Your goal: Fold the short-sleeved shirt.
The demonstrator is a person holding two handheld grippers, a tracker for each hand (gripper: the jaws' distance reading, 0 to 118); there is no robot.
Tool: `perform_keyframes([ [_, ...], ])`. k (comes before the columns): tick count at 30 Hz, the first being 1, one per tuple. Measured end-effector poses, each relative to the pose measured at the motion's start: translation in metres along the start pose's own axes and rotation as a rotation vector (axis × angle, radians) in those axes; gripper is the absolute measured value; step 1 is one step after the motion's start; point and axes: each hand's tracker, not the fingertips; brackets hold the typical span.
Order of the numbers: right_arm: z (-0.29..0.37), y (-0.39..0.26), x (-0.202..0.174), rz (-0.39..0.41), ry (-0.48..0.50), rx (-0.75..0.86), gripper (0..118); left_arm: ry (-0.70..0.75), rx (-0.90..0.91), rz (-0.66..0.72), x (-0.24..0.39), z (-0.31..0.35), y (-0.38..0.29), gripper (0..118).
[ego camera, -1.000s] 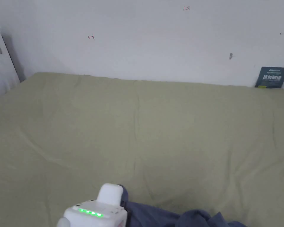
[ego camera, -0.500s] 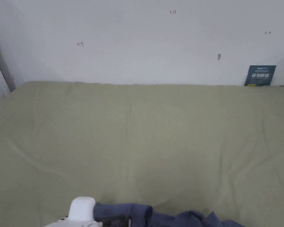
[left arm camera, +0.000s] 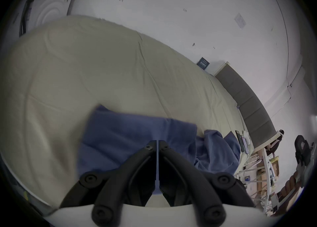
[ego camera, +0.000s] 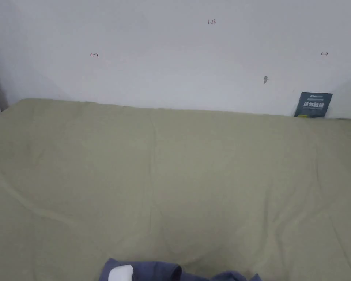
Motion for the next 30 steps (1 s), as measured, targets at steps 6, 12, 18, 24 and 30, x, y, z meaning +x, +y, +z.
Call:
perform_keyframes([
  [6, 0.0, 0.003, 0.003, 0.02, -0.013, -0.007, 11, -0.045, -0.031, 0.022, 0.003, 0.003, 0.0, 2],
  [12, -0.012, 0.002, 0.001, 0.02, 0.013, -0.024, 11, 0.05, 0.122, -0.114, -0.028, 0.098, 0.029, 10],
  [18, -0.026, -0.003, -0.013, -0.033, 0.068, -0.056, 11, -0.11, 0.005, 0.099, -0.106, 0.117, 0.057, 106],
  [24, -0.027, -0.001, -0.02, -0.032, 0.072, -0.057, 11, -0.309, -0.069, 0.382, -0.179, 0.092, 0.067, 118],
  [30, -0.03, 0.001, -0.019, -0.012, 0.046, -0.078, 11, -0.54, -0.119, 0.453, -0.18, 0.052, 0.058, 118],
])
